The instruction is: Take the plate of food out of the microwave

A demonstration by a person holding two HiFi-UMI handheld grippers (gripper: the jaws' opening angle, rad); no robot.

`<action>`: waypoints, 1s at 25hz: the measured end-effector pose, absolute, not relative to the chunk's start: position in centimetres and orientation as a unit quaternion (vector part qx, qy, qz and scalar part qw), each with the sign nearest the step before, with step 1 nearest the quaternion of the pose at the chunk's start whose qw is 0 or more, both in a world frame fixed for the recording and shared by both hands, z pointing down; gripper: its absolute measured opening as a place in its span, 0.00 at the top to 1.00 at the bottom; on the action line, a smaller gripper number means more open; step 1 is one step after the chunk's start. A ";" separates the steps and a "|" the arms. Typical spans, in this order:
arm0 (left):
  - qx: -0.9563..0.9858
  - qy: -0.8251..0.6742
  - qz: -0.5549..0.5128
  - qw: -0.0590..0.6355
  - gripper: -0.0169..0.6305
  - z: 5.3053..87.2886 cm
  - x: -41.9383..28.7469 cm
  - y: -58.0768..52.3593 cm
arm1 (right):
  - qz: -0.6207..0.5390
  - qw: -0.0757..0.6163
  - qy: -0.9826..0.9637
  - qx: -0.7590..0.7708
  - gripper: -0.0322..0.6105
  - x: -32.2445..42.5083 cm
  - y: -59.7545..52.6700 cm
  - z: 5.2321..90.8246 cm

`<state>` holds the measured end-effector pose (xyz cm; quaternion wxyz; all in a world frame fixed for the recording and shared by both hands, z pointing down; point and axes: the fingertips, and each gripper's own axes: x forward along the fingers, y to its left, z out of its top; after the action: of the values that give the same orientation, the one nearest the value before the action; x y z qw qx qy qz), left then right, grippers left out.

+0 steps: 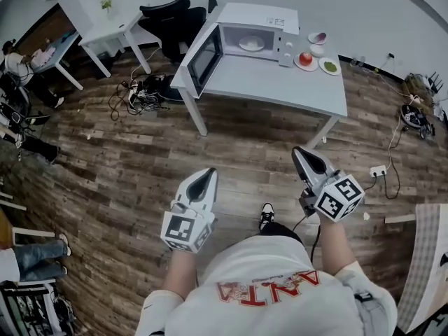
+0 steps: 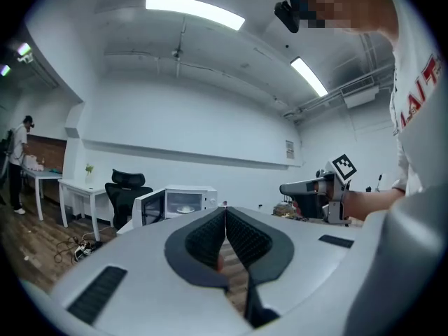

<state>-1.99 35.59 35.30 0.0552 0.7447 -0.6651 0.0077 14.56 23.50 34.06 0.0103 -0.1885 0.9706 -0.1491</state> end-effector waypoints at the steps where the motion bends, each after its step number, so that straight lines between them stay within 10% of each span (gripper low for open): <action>1: 0.741 -0.668 0.006 0.058 0.96 35.3 -2.2 34.3 | -0.152 0.011 0.971 -0.186 0.95 14.4 21.9 34.0; 25: 0.715 -0.693 0.002 0.092 0.96 35.3 -5.0 8.3 | -0.183 0.010 0.966 -0.184 0.95 12.6 -4.8 36.5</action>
<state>-4.99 8.33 35.30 0.0915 0.7154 -0.6927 0.0017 12.64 -4.82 36.47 0.0096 -0.1841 0.9656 -0.1832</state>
